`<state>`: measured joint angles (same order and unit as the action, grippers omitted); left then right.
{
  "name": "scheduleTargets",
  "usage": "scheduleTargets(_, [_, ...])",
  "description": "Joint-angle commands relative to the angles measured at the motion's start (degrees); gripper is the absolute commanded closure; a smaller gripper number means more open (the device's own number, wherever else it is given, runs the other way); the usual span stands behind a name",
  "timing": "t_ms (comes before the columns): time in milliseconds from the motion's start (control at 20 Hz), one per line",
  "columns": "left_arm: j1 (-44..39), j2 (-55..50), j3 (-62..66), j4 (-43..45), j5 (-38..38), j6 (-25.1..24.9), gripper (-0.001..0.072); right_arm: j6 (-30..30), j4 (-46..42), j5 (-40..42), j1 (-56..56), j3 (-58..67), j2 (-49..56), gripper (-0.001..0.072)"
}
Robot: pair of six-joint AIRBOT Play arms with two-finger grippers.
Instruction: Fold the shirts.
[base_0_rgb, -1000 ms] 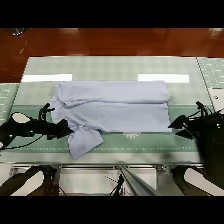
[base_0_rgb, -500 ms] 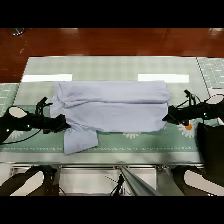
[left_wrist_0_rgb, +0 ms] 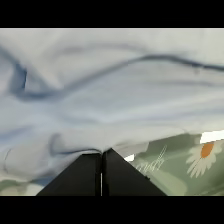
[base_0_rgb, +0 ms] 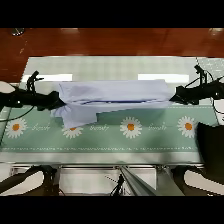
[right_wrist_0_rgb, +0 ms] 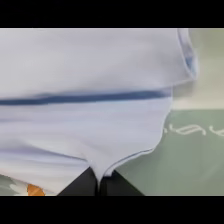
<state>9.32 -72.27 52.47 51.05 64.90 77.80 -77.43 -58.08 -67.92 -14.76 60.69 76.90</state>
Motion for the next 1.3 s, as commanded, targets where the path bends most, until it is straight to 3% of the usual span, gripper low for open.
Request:
scheduleTargets(0, [-1.01,-8.26,11.13,-0.11,1.77,2.8,0.0688,-1.25,1.16,4.15,1.84,5.09,4.24,0.0686])
scheduleTargets(400, [-1.07,-27.54,34.07,-0.09,6.75,6.86,0.0688,-4.02,4.46,4.76,1.77,19.89,20.13,0.0686])
scheduleTargets(650, [-1.27,-34.53,40.02,-0.09,6.51,6.86,0.0684,-4.33,7.74,5.57,1.77,25.31,27.54,0.0673])
scheduleTargets(700, [-1.51,-35.3,40.04,-0.04,6.54,6.69,0.0574,-4.2,8.46,6.1,1.77,25.31,28.46,0.0434])
scheduleTargets(750, [-1.62,-35.69,40.06,0.07,6.93,6.67,0.0252,-3.72,8.96,6.51,1.77,25.33,29.03,0.0078])
scheduleTargets(800, [-1.2,-35.56,40.19,1.18,7.82,5.68,0.0009,-3.08,8.7,6.29,1.27,25.49,29.07,0.0092])
scheduleTargets(1050, [7.87,-29.79,42.77,17.22,19.12,7.13,0.0005,-3.15,6.03,-6.32,-8.15,29.64,29.0,0.0092])
scheduleTargets(1150, [11.74,-24.3,38.64,19.61,16.74,9.11,0.0005,-3.65,4.33,-7.41,-10.34,29.16,29.24,0.0092])
scheduleTargets(1250, [13.16,-16.31,29.11,16.76,8.28,9.2,0.0005,-3.06,4.44,-7.21,-10.34,28.68,30.27,0.0092])
